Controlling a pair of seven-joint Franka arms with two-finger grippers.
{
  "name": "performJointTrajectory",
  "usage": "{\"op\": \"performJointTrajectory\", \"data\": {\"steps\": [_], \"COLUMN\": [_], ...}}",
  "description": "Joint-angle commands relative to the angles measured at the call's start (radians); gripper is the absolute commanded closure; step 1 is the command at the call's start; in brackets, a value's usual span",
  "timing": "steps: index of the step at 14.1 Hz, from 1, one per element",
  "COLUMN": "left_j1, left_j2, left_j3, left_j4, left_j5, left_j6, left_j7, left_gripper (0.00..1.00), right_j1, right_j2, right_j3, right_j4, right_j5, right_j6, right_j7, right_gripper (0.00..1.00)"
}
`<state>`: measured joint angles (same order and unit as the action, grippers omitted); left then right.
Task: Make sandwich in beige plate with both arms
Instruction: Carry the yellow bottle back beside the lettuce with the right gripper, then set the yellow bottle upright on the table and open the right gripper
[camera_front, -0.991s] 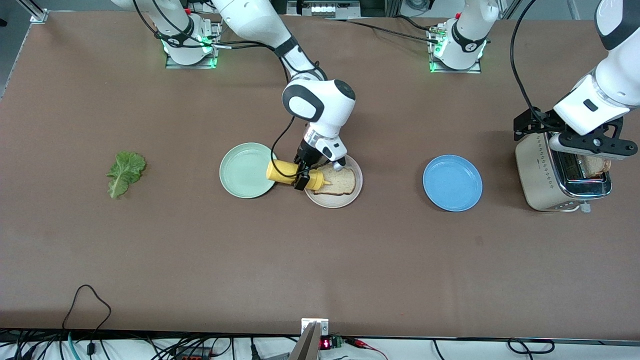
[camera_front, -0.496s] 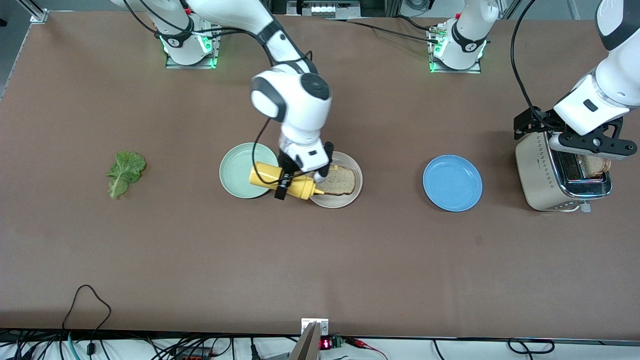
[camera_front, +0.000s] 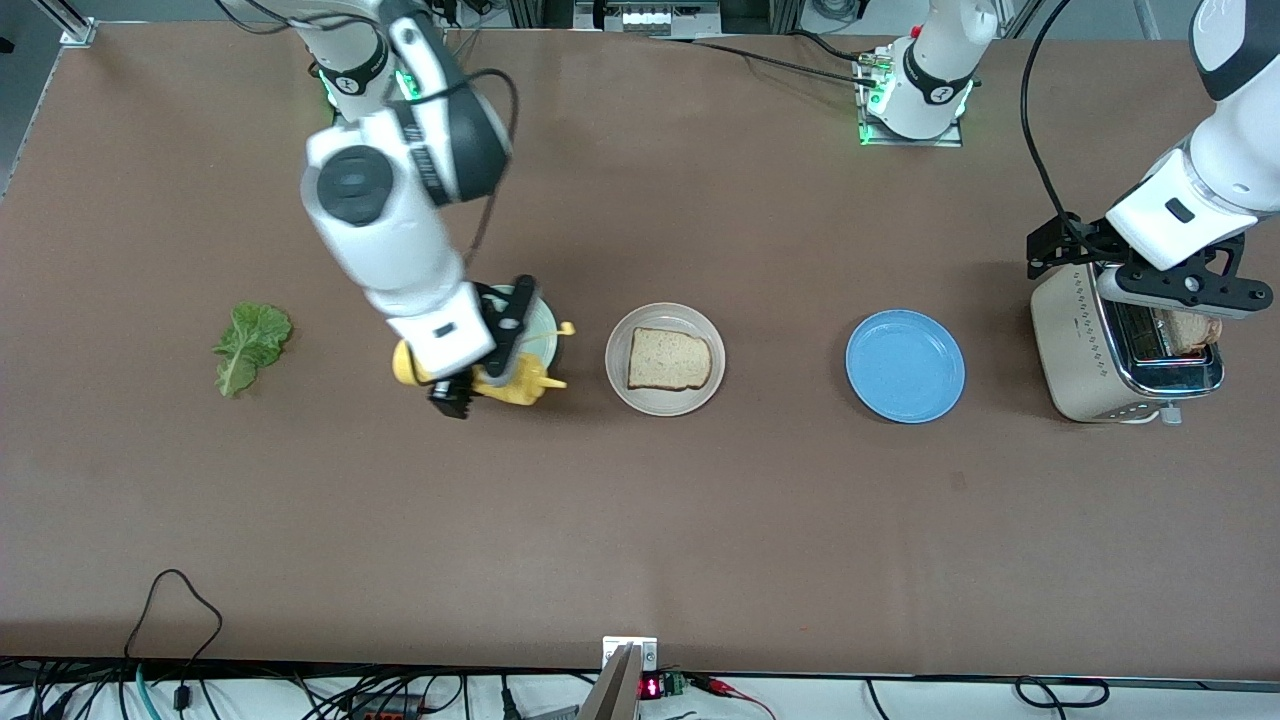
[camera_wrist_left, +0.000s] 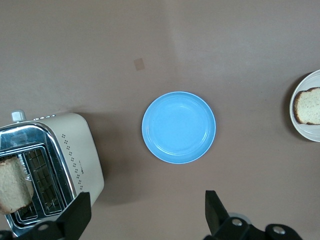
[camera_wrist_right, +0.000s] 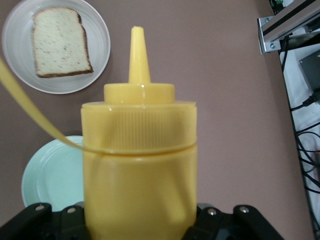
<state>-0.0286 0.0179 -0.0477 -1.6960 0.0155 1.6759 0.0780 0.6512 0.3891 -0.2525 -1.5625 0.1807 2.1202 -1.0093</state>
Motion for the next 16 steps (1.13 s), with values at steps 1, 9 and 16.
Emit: {"op": "performJointTrajectory", "data": {"steps": [1,9,16], "left_j1": [-0.004,-0.002,-0.002], "left_j2": [-0.012,-0.012,-0.012], "left_j3": [-0.003,-0.001,-0.001], "left_j4": [0.004,0.004,0.004], "left_j5": [0.018,0.020,0.020], "left_j6": [-0.016,-0.016,-0.016], "left_j7": [-0.015,-0.014,-0.012], "left_gripper": [0.00,0.00,0.00], "right_j1": [-0.063,-0.309,-0.597], "right_j2": [-0.129,-0.268,-0.094], "right_j3": [0.019,0.018,0.018], "right_j4": [-0.157,-0.479,-0.633], "right_j5": [0.159,0.716,1.112], "right_j6": [0.012,0.002,-0.338], "right_j7": [-0.161,-0.849,-1.449], "right_gripper": [0.72,0.72,0.72]}}
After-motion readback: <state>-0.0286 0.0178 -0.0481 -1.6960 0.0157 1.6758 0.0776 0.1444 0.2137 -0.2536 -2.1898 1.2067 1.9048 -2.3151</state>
